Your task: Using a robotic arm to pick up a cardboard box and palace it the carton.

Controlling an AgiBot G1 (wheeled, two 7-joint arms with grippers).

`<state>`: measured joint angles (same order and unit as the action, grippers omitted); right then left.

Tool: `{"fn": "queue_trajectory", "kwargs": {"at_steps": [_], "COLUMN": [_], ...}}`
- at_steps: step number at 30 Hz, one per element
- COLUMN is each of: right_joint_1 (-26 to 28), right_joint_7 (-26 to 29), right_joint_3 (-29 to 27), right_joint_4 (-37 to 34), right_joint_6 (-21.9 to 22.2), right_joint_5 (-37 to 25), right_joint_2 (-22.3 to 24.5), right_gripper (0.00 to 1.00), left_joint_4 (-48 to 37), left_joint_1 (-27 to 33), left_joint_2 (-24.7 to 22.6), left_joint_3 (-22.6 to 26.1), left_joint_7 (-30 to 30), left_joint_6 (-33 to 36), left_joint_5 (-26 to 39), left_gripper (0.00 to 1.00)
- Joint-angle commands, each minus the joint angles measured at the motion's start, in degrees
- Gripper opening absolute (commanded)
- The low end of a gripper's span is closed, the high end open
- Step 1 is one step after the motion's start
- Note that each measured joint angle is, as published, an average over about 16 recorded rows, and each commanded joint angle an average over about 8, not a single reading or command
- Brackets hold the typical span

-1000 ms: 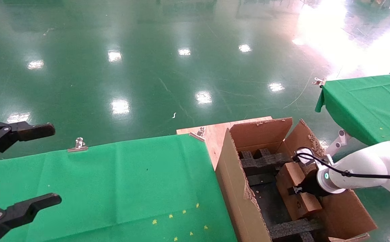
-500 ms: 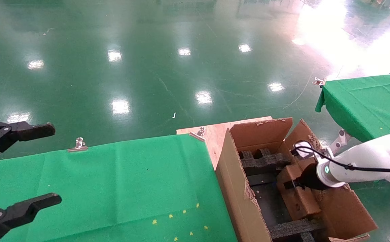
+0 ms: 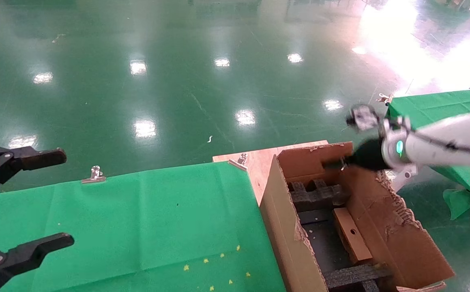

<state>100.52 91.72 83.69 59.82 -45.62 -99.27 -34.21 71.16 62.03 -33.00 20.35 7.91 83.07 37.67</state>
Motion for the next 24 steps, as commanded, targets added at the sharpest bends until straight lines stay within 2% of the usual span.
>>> {"fn": "queue_trajectory", "kwargs": {"at_steps": [1, 7, 12, 15, 24], "right_joint_1": [2.4, 5.9, 6.9, 7.0, 5.5], "right_joint_7": [-0.2, -5.2, -8.4, -8.8, -9.6], "right_joint_3": [-1.3, -5.4, -7.4, -7.9, -8.6], "right_joint_4": [2.7, 11.0, 14.8, 15.4, 14.0], "right_joint_6": [-0.3, -2.2, -4.4, -5.1, -5.0], "right_joint_5": [0.9, 10.3, 17.3, 18.8, 17.4], "right_joint_2": [0.9, 4.7, 6.8, 7.3, 6.3], "right_gripper": [1.00, 1.00, 1.00, 1.00, 1.00], "left_joint_4": [0.0, 0.0, 0.0, 0.0, 0.0], "left_joint_1": [0.0, 0.0, 0.0, 0.0, 0.0], "left_joint_2": [0.0, 0.0, 0.0, 0.0, 0.0], "left_joint_3": [0.0, 0.0, 0.0, 0.0, 0.0], "left_joint_7": [0.0, 0.0, 0.0, 0.0, 0.0], "left_joint_6": [0.0, 0.0, 0.0, 0.0, 0.0], "left_joint_5": [0.0, 0.0, 0.0, 0.0, 0.0], "left_gripper": [1.00, 1.00, 1.00, 1.00, 1.00]}}
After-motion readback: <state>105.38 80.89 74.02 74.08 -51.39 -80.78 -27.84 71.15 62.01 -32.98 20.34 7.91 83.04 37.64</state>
